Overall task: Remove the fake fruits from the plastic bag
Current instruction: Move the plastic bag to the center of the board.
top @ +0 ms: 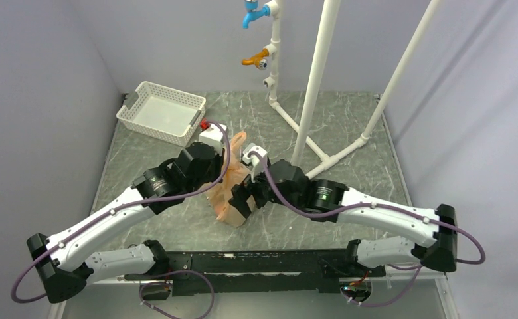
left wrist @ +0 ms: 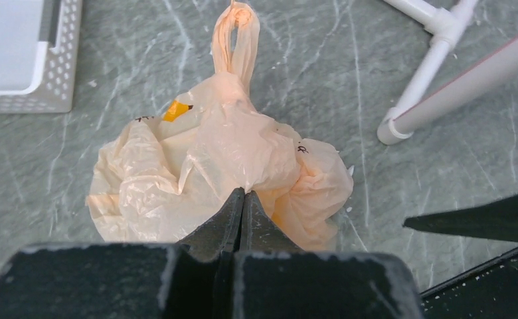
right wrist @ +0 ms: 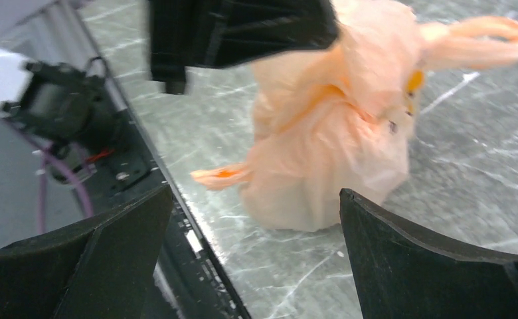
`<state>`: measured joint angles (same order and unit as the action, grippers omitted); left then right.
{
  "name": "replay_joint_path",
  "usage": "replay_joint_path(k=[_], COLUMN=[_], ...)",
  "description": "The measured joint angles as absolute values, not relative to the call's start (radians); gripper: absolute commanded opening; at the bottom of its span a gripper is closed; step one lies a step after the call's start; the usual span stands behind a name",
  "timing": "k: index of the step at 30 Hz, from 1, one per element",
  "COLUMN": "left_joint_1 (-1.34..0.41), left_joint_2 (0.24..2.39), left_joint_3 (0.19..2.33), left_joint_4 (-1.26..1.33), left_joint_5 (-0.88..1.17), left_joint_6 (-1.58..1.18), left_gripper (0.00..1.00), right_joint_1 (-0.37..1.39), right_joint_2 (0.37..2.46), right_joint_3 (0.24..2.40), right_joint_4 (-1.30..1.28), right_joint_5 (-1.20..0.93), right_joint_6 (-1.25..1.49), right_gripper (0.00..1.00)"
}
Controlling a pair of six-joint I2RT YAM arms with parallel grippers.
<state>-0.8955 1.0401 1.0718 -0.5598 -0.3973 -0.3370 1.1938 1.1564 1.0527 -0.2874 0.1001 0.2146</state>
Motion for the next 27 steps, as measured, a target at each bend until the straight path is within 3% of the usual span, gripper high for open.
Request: replay_joint_path(k=[12, 27], left_joint_1=[-0.723, -0.716], left_joint_2=[0.980, 0.834], left_joint_3=[1.097, 0.947], left_joint_4=[-0.632, -0.649], left_joint_5=[-0.416, -0.351], left_joint_6=[-0.369, -0.457], left_gripper=[0.00, 0.00], right_joint_1=[1.159, 1.075], right_joint_2=[1.346, 1.425], right_joint_3=[1.119, 1.152], right_joint_4=[-0.282, -0.166], right_joint_5=[0.191, 0.089], right_joint_6=[0.244, 0.301], right_gripper=[0.98, 0.94])
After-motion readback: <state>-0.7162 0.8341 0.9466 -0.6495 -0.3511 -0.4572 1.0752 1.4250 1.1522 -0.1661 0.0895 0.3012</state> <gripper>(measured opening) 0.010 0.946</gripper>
